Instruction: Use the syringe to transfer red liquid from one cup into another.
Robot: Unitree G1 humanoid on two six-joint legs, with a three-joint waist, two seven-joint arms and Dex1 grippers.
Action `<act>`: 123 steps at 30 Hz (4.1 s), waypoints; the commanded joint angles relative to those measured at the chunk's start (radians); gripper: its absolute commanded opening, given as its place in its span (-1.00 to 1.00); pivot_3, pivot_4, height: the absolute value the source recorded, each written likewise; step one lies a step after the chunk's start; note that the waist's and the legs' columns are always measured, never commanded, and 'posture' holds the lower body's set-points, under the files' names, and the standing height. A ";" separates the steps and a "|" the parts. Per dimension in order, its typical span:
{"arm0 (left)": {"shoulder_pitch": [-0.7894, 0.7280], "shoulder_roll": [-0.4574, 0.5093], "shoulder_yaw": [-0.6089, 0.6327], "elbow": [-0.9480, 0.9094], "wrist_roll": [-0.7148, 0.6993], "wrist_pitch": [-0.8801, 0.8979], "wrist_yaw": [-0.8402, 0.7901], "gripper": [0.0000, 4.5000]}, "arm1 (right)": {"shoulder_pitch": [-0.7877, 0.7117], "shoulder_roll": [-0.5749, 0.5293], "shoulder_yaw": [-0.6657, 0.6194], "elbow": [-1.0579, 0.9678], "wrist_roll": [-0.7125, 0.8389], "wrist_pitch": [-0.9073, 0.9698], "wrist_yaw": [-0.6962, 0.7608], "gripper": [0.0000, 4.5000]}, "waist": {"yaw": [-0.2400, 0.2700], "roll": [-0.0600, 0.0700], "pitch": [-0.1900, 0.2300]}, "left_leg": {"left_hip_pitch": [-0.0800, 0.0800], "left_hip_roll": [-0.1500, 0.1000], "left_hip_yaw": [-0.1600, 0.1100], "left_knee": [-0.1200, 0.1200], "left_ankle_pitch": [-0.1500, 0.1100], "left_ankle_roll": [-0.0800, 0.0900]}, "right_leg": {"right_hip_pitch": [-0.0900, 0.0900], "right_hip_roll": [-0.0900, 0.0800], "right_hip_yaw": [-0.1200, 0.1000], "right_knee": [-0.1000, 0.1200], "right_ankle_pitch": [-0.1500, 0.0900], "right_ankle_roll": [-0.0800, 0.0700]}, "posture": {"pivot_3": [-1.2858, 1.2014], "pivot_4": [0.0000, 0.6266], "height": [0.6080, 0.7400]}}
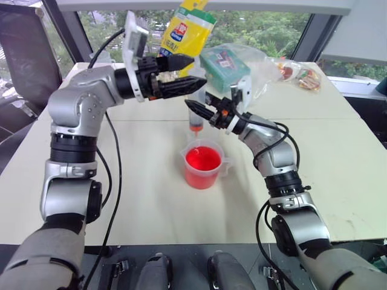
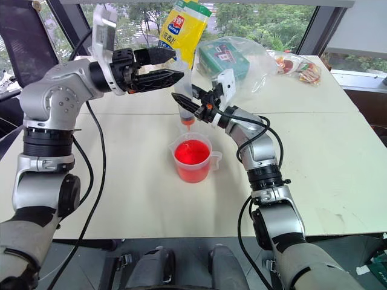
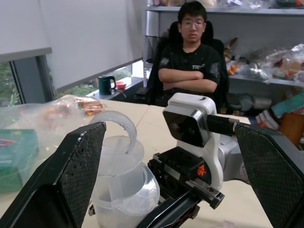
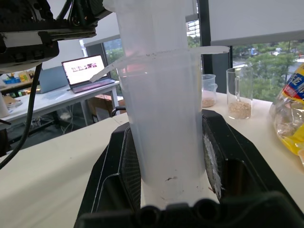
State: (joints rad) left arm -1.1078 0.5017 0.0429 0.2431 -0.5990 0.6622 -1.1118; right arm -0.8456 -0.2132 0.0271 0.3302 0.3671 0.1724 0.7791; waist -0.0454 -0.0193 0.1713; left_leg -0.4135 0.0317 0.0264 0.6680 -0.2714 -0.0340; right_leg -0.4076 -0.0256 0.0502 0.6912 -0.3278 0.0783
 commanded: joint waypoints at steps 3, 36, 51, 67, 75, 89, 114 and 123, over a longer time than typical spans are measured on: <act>-0.028 -0.019 -0.009 -0.005 0.006 -0.021 -0.012 0.22 | -0.034 0.008 -0.010 -0.004 -0.002 -0.022 0.009 -0.38 | 0.001 0.000 0.000 | 0.000 0.000 0.000 0.000 0.000 0.000 | 0.000 0.000 0.000 0.000 0.000 0.000 | 0.03 -0.52 1.00; 0.022 -0.098 -0.072 0.156 0.161 -0.147 -0.041 -0.98 | -0.063 -0.042 -0.067 -0.167 0.066 0.110 0.001 -0.38 | 0.001 0.000 0.000 | 0.000 0.000 0.000 0.000 0.000 0.000 | 0.000 0.000 0.000 0.000 0.000 0.000 | 0.03 -0.52 1.00; 0.002 -0.089 -0.044 0.155 0.154 -0.132 -0.017 -0.75 | -0.035 -0.031 -0.052 -0.178 0.060 0.126 0.002 -0.38 | 0.002 0.000 0.000 | 0.000 0.000 0.000 0.000 0.000 0.000 | 0.000 0.000 0.000 0.000 0.000 0.000 | 0.03 -0.52 1.00; 0.082 0.144 0.108 -0.076 0.040 0.042 0.017 0.97 | -0.022 -0.041 -0.055 -0.180 0.068 0.147 0.007 -0.38 | 0.001 0.000 0.000 | 0.000 0.000 0.000 -0.001 0.000 0.000 | -0.001 0.000 0.000 0.000 0.000 0.000 | 0.03 -0.52 1.00; 0.276 0.150 0.120 -0.263 0.005 0.069 0.092 0.97 | -0.246 -0.146 -0.145 -0.279 0.154 0.625 -0.215 -0.38 | 0.003 0.001 0.000 | -0.001 0.000 0.000 -0.001 0.000 0.000 | -0.001 -0.001 0.000 0.001 0.000 0.000 | 0.03 -0.52 1.00; 0.480 0.092 0.125 -0.467 -0.057 0.079 0.222 0.97 | -0.342 -0.447 0.113 0.104 -0.022 1.229 -0.280 -0.38 | 0.005 -0.001 -0.001 | -0.003 -0.001 0.001 -0.002 -0.002 0.003 | -0.002 -0.002 0.001 -0.004 0.000 0.000 | 0.03 -0.52 1.00; 0.522 0.161 0.128 -0.527 -0.127 0.121 0.265 1.00 | -0.246 -0.558 0.146 -0.022 -0.069 1.198 -0.059 0.98 | 0.009 0.000 0.000 | -0.004 0.000 0.001 -0.002 -0.002 0.003 | -0.002 -0.001 0.000 -0.004 0.000 0.000 | 0.03 -0.52 1.00; 0.595 0.253 0.173 -0.589 -0.185 0.176 0.255 1.00 | 0.120 -0.784 -0.118 -0.593 0.148 1.008 0.180 0.98 | 0.005 0.000 0.000 | -0.005 0.000 -0.001 -0.002 -0.002 0.004 | -0.002 -0.001 0.000 -0.007 0.000 0.000 | 0.03 -0.52 1.00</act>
State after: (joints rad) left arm -0.5208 0.7354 0.1789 -0.3093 -0.7620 0.8305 -0.8485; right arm -0.7381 -0.9687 0.0000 -0.1886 0.4763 1.2274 0.9270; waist -0.0402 -0.0189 0.1715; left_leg -0.4184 0.0313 0.0254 0.6664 -0.2737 -0.0301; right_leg -0.4088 -0.0268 0.0497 0.6845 -0.3278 0.0784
